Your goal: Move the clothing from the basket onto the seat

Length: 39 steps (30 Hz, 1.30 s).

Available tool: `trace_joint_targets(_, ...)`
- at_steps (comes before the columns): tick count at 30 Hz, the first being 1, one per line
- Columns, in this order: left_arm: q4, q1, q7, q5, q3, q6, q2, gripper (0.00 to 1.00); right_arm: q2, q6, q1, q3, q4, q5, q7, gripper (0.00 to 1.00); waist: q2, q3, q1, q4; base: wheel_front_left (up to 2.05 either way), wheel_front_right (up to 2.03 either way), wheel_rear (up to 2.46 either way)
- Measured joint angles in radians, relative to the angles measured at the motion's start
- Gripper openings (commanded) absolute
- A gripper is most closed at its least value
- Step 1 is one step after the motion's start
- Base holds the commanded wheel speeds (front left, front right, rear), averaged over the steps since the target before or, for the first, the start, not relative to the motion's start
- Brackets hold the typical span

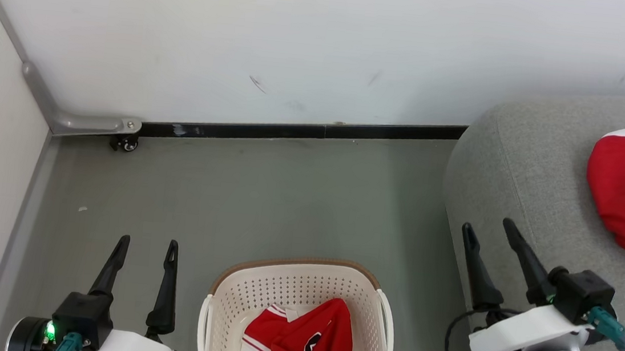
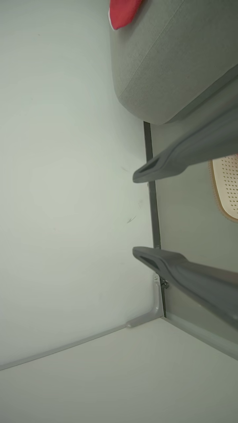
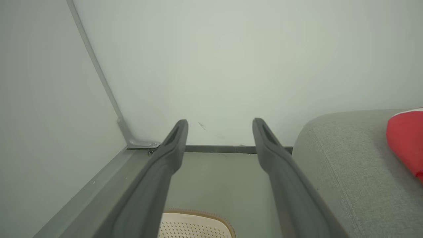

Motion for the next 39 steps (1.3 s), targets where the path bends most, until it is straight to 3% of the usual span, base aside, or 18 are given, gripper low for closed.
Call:
trace_joint_targets(14, 0.012, 0.029, 0.0, 0.009, 0.005, 0.0, -0.002, 1.0, 0.061, 0.0, 0.126, -0.043, -0.06, -0.083, -0.006, 1.0, -0.0001, -0.048, 0.0, 0.017, 0.0, 0.0, 0.0)
trace_joint_targets(39, -0.021, 0.034, 0.0, 0.031, 0.024, 0.0, 0.007, 1.0, 0.091, 0.0, 0.2, -0.119, -0.195, -0.143, 0.002, 1.0, 0.0, 0.0, 0.0, 0.001, 0.0, 0.0, 0.0)
